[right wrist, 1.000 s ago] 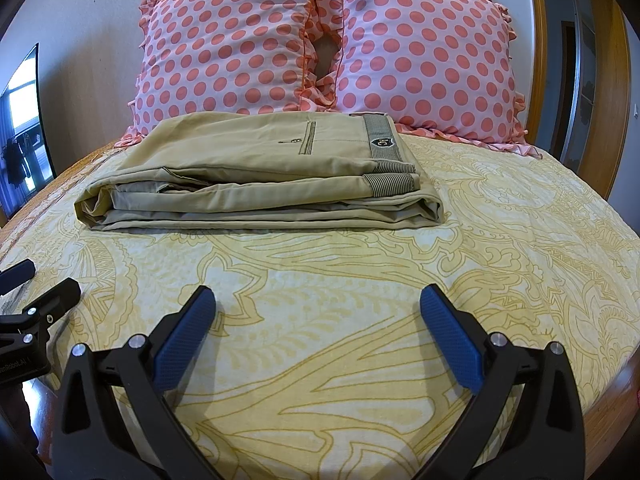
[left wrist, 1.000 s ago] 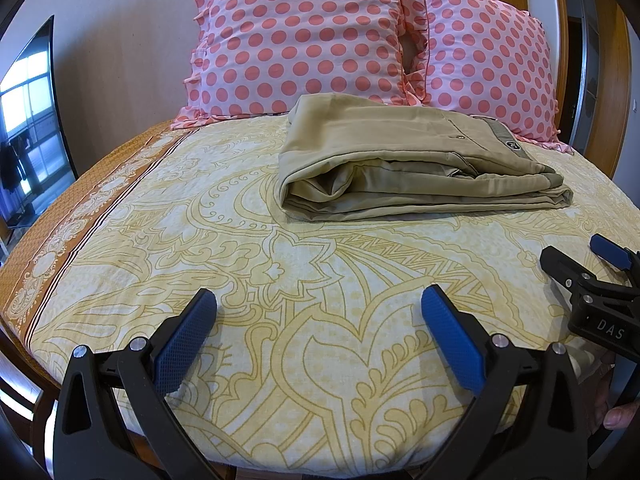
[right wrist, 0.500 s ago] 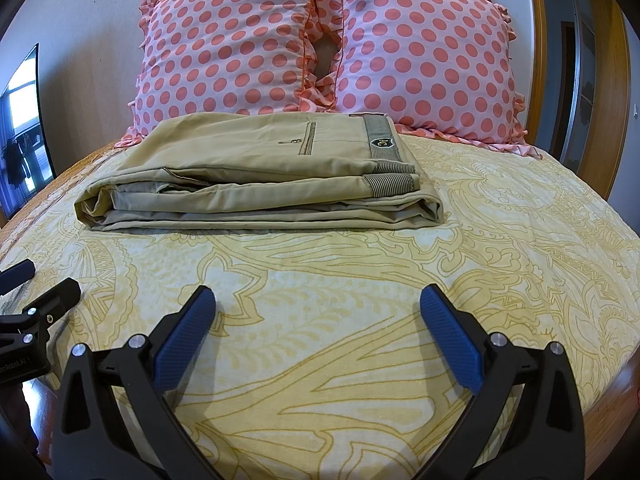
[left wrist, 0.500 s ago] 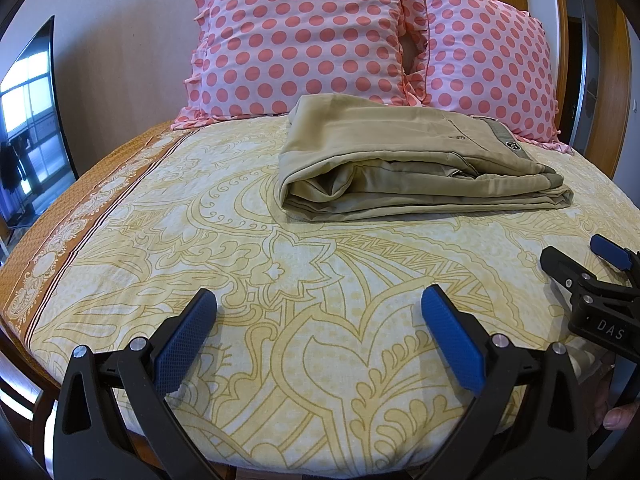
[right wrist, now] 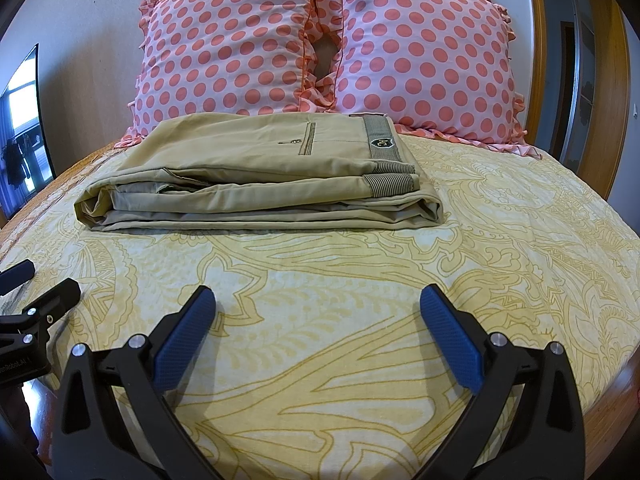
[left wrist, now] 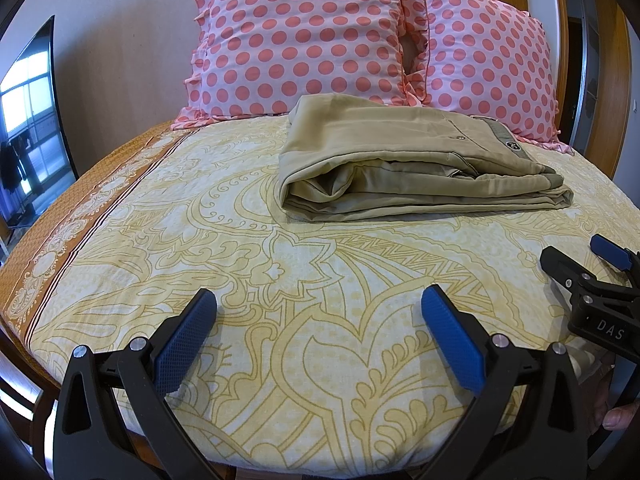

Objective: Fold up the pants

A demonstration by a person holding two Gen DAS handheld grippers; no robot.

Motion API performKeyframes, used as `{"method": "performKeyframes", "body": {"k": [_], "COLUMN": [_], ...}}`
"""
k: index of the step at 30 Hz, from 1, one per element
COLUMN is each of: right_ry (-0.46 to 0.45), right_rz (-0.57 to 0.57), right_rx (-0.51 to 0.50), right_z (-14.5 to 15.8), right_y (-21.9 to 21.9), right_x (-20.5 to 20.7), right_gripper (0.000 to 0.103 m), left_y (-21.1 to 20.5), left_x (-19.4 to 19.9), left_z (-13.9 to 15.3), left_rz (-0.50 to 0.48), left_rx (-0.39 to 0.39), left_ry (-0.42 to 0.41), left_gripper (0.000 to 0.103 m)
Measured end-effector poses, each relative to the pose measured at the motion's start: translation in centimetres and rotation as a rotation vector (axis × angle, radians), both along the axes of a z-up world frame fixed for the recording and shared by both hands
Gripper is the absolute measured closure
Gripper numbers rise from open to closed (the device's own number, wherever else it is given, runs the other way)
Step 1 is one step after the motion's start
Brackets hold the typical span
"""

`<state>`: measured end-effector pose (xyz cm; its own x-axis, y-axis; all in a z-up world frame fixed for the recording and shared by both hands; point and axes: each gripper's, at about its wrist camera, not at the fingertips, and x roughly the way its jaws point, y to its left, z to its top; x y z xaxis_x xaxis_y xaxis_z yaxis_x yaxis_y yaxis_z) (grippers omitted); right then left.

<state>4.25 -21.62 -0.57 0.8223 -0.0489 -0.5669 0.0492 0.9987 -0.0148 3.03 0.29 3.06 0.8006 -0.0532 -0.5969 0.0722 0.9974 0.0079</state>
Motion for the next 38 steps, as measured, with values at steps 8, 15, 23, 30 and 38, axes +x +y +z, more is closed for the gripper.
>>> {"method": "performKeyframes", "body": {"k": [8, 15, 23, 30, 38], "right_ry": [0.000, -0.001, -0.001, -0.001, -0.002], "right_rz": [-0.001, -0.001, -0.001, -0.002, -0.003], "right_rx": [0.000, 0.000, 0.000, 0.000, 0.000], "right_z": [0.00, 0.01, 0.01, -0.01, -0.03], "right_y": [0.03, 0.03, 0.03, 0.04, 0.09], "right_x": [0.00, 0.00, 0.01, 0.01, 0.00], "right_gripper": [0.002, 0.002, 0.002, 0.002, 0.002], "left_y": [0.18, 0.33, 0.21, 0.29, 0.24], "left_x": [0.24, 0.40, 0.63, 0.52, 0.53], "left_z": [0.15, 0.16, 0.21, 0.17, 0.17], "left_rz": [0.003, 0.004, 0.002, 0.000, 0.002], "left_rx": [-0.002, -0.004, -0.004, -0.003, -0.004], "left_ry": [0.013, 0.012, 0.011, 0.010, 0.010], "left_gripper": [0.001, 0.001, 0.001, 0.001, 0.001]}}
